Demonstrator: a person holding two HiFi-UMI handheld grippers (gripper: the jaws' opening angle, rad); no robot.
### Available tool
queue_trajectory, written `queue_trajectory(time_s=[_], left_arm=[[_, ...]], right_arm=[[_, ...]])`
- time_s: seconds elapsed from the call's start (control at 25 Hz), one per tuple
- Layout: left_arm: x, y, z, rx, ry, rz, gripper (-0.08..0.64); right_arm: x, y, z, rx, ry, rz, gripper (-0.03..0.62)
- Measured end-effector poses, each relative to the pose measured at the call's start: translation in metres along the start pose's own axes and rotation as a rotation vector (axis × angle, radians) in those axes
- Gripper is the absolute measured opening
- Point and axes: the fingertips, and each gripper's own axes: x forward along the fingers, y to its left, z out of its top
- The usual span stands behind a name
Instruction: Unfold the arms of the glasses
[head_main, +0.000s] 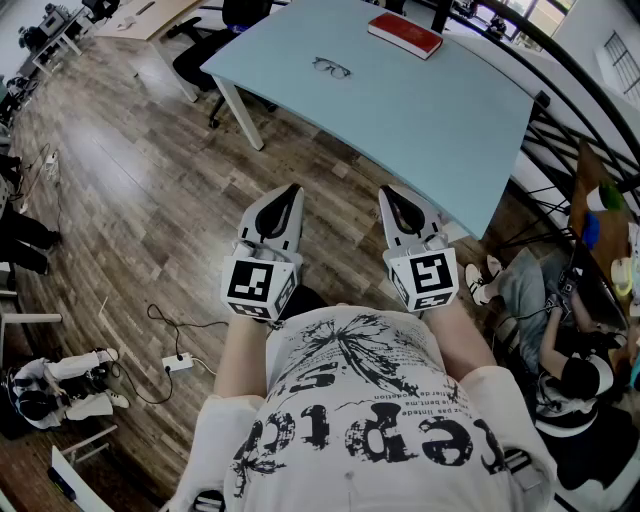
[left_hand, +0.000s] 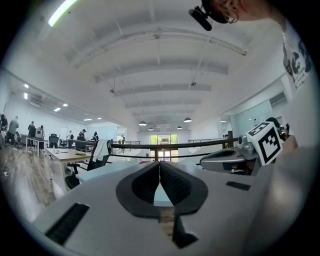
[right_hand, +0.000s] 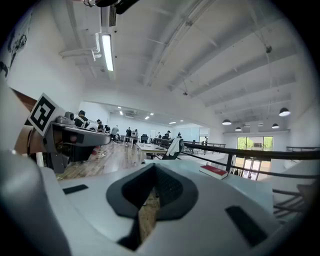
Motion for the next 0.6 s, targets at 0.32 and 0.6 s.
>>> queue_trajectory(time_s=[0.32,0.6], left_arm=[[0.008,0.005,-0.007,-0.009,0.01,-0.007,0.018],[0.023,0.01,-0.019,-0.02,0.034,-0.017,0.018]], right_arm=[[0.008,-0.004,-0.006,0.017,0.016,-0.004,0.009],[0.021,-0.017,-0.025,0.074,0.059,-0.04,0.011]])
